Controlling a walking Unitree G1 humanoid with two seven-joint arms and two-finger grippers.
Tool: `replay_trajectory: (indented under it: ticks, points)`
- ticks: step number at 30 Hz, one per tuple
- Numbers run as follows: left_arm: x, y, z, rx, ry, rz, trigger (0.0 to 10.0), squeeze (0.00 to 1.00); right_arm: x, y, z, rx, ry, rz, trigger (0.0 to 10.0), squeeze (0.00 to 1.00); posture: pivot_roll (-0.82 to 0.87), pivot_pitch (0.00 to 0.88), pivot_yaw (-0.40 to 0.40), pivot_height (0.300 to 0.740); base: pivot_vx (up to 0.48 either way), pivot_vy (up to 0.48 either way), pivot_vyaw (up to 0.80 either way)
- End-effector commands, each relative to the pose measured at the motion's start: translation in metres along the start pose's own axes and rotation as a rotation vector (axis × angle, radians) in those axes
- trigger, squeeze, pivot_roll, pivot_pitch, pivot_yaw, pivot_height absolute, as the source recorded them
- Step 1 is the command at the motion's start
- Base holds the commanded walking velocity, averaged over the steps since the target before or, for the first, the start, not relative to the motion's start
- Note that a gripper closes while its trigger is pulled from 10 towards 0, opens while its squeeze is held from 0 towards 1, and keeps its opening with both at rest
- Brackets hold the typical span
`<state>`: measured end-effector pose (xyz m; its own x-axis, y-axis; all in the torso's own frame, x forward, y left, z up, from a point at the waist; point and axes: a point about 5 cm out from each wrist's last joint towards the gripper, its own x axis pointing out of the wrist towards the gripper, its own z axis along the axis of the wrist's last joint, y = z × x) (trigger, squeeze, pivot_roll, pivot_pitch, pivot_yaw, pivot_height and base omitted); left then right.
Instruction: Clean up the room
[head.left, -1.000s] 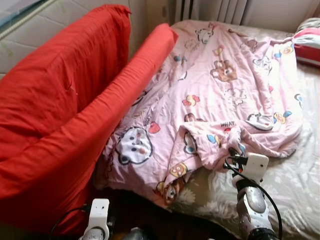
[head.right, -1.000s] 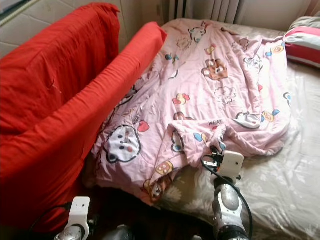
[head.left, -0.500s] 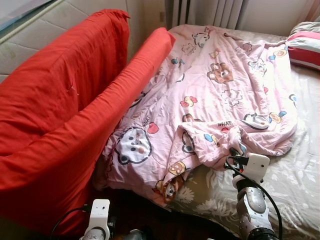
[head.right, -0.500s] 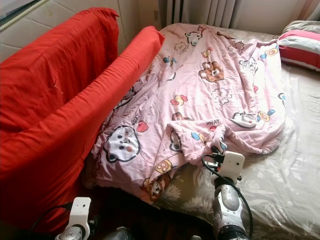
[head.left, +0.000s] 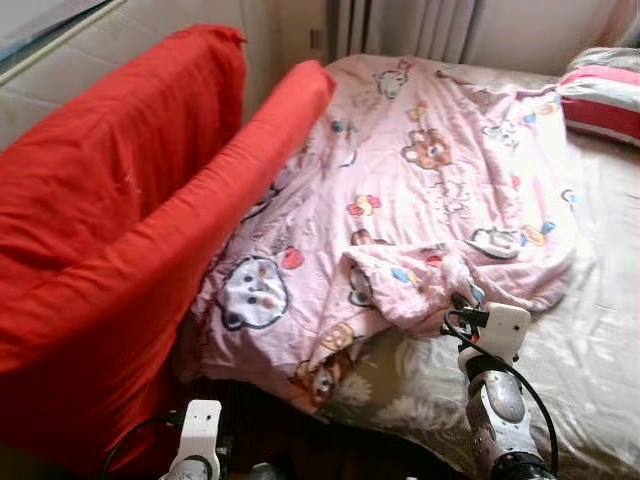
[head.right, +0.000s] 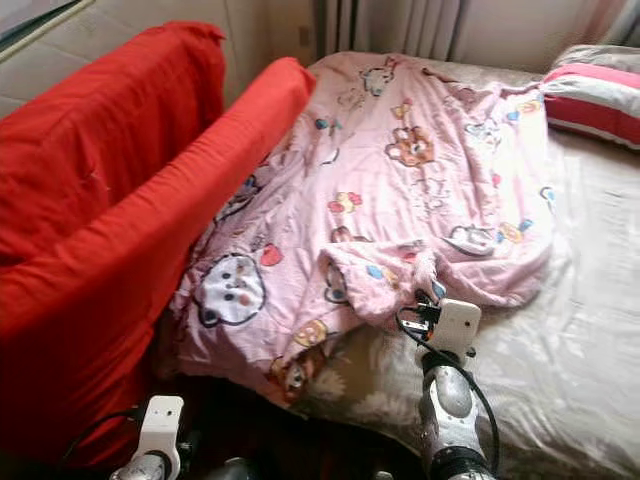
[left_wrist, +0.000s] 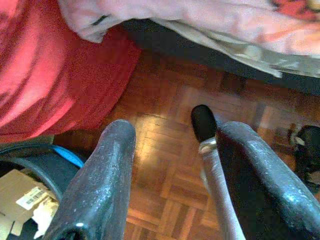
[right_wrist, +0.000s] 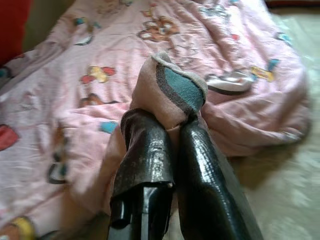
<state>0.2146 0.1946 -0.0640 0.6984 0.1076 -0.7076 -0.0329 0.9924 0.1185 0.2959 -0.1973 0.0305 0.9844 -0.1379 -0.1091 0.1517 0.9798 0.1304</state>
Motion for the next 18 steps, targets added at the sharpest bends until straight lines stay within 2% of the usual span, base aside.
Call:
replay_trajectory:
  ticks: [1, 18]
  points:
    - [-0.0035, 0.0014, -0.0146, 0.006, 0.047, -0.002, 10.0, 0.0, -0.0009, 0.0033, -0.0015, 0.005, 0.005, 0.009, 10.0, 0.0, -0.06, 0.143, 0.031, 0.74, 0.0, 0.0, 0.0]
    - [-0.0039, 0.0011, -0.0158, -0.001, 0.047, -0.015, 10.0, 0.0, -0.0015, 0.0058, -0.0036, 0.01, 0.015, 0.018, 10.0, 0.0, -0.05, 0.148, 0.032, 0.74, 0.0, 0.0, 0.0]
